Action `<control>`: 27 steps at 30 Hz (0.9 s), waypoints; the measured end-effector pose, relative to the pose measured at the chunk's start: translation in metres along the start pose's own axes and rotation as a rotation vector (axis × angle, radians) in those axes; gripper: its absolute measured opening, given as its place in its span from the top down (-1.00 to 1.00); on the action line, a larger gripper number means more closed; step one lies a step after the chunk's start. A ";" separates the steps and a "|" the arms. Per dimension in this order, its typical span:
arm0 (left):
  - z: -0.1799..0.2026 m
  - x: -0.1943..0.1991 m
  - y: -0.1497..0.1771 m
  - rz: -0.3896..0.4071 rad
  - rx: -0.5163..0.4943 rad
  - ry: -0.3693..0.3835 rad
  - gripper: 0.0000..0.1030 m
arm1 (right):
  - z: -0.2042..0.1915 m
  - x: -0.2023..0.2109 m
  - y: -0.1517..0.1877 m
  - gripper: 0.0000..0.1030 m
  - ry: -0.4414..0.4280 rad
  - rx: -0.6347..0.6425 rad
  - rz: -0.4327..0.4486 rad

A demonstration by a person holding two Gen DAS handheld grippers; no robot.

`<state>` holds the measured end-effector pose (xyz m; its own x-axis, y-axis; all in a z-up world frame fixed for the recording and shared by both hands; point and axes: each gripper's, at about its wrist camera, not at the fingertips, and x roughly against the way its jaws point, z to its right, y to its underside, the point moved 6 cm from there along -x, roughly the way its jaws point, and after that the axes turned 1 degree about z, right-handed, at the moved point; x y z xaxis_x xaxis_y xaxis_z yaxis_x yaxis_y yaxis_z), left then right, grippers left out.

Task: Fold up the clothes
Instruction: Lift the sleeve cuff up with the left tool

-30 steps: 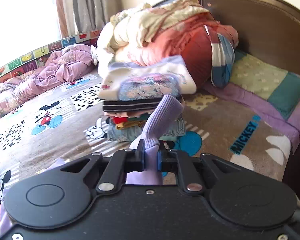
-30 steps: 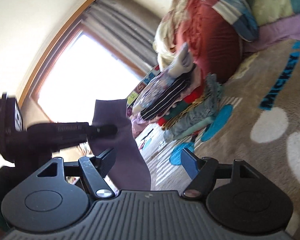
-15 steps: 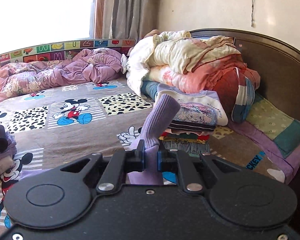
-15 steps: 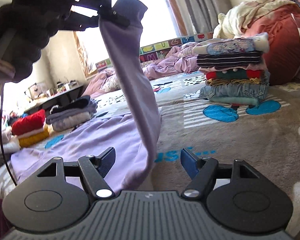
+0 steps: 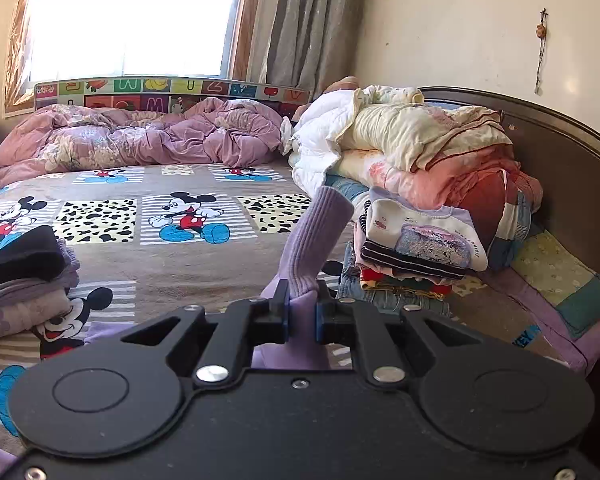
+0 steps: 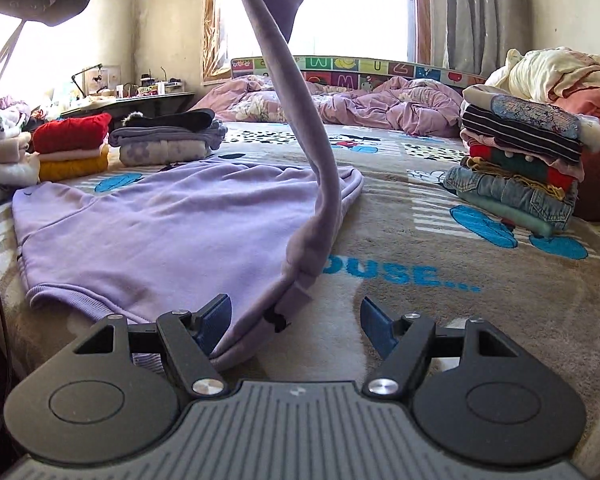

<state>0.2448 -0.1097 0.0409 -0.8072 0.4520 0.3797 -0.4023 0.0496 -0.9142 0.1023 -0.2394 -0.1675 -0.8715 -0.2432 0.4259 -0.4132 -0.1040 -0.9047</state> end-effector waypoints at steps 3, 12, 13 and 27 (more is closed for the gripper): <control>-0.014 0.007 0.002 0.000 0.000 -0.013 0.82 | -0.007 -0.001 0.003 -0.38 0.005 0.041 -0.006; -0.047 0.023 0.012 0.002 0.016 -0.026 0.82 | -0.018 0.001 0.000 -0.38 0.038 0.115 0.025; -0.050 0.024 0.014 0.004 0.018 -0.029 0.82 | -0.019 0.002 -0.001 -0.38 0.045 0.126 0.036; -0.111 0.050 0.034 0.024 0.091 -0.068 0.82 | -0.030 -0.009 0.011 -0.35 0.067 0.222 -0.014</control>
<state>0.2386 0.0140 0.0130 -0.8431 0.3907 0.3695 -0.4175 -0.0427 -0.9077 0.0975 -0.2096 -0.1807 -0.8845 -0.1764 0.4318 -0.3638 -0.3185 -0.8753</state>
